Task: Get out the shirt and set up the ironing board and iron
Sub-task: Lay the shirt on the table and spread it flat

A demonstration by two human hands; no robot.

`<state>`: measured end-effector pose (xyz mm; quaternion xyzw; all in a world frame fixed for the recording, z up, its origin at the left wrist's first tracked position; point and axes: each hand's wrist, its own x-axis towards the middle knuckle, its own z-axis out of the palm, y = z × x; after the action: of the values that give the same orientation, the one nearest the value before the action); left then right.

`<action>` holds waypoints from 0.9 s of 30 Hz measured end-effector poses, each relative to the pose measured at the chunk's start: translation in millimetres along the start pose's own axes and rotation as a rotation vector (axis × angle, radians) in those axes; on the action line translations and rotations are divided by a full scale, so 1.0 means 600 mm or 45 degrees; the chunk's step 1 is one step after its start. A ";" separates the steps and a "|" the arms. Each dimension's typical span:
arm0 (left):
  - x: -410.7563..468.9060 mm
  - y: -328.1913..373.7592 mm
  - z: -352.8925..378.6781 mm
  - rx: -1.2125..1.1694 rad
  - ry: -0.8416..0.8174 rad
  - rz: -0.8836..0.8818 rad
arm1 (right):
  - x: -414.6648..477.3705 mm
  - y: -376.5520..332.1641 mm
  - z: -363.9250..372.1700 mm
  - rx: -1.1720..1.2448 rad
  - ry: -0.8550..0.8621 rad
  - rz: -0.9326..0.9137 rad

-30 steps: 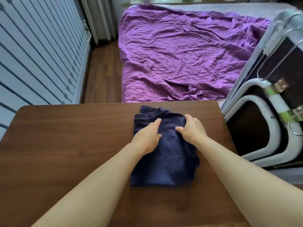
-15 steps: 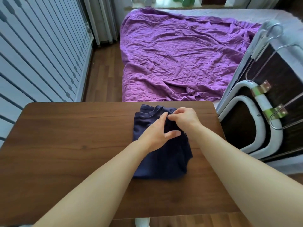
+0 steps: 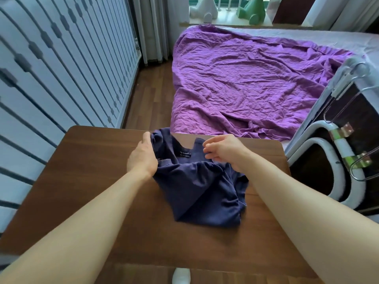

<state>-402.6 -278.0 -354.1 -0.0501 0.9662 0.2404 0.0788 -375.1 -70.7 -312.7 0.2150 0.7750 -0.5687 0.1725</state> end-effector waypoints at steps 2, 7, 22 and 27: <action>0.011 -0.031 0.003 0.302 0.077 -0.033 | 0.008 -0.002 0.014 -0.062 0.000 -0.016; 0.010 -0.013 0.039 0.309 0.021 0.365 | 0.037 0.010 0.049 -0.306 0.118 -0.072; -0.004 0.096 0.148 0.286 -0.511 0.514 | 0.073 0.095 -0.007 -0.286 0.212 0.166; -0.009 0.105 0.154 0.054 -0.620 0.426 | 0.076 0.105 -0.011 -0.322 0.246 0.116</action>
<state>-394.1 -178.5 -405.1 0.1708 0.9184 0.2349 0.2687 -380.7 -41.7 -384.8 0.2802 0.8428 -0.4350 0.1484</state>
